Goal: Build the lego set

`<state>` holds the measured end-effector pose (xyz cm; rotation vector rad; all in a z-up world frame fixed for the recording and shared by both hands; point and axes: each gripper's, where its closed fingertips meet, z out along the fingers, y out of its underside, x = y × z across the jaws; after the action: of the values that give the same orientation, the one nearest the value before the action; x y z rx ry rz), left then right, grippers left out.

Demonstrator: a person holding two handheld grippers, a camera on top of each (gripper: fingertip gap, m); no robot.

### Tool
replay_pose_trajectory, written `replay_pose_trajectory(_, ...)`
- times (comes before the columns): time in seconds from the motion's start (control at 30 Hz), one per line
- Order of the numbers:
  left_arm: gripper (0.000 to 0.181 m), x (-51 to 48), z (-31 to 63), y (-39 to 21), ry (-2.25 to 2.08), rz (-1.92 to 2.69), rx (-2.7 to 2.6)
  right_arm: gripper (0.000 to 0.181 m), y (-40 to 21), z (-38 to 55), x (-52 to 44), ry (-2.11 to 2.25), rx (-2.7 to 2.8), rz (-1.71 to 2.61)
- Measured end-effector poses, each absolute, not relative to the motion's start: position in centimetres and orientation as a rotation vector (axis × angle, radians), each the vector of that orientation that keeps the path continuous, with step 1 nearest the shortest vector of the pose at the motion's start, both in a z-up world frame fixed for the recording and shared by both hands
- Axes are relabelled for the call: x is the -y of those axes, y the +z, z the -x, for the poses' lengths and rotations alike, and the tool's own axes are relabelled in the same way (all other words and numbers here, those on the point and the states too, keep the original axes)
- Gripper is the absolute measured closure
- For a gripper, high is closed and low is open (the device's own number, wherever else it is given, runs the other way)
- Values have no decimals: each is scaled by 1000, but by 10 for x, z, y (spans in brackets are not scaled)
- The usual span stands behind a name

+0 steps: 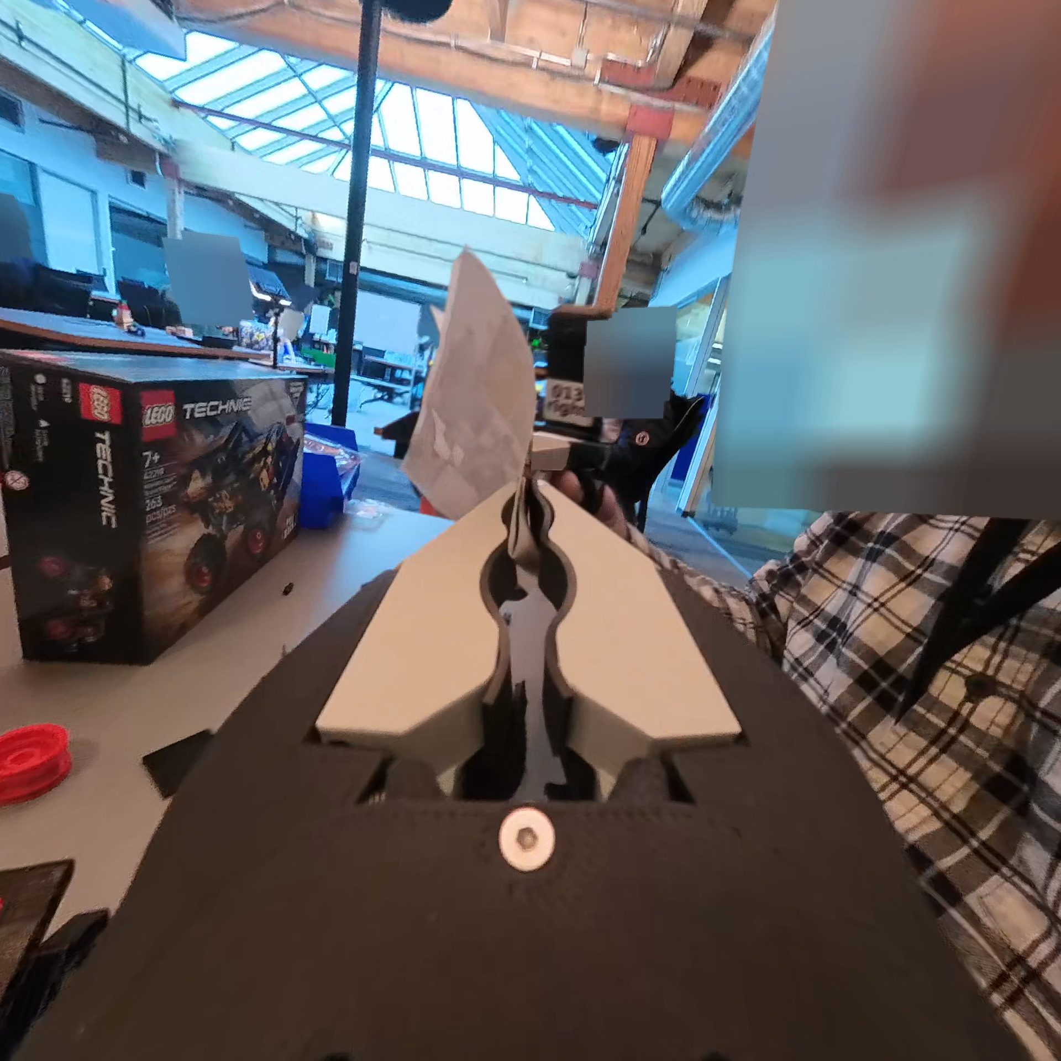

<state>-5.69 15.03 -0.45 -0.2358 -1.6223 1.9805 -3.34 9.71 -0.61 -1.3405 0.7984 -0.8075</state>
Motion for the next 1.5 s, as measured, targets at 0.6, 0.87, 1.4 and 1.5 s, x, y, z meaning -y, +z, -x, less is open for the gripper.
replay_pose_trajectory(0.6,181,-153,60,-6,1894,311,1708,181,-20,56,-127,-157,-681,1306)
replay_pose_trajectory(0.87,181,-146,34,-2,1958,66,1654,148,33,56,-57,-1230,-740,1274)
replay_pose_trajectory(1.4,181,-133,52,-1,1870,11,1584,166,-12,39,-136,-1154,-569,1593)
replay_pose_trajectory(1.5,181,-134,54,1,1877,16,1574,165,-9,42,-138,-1088,-563,1560)
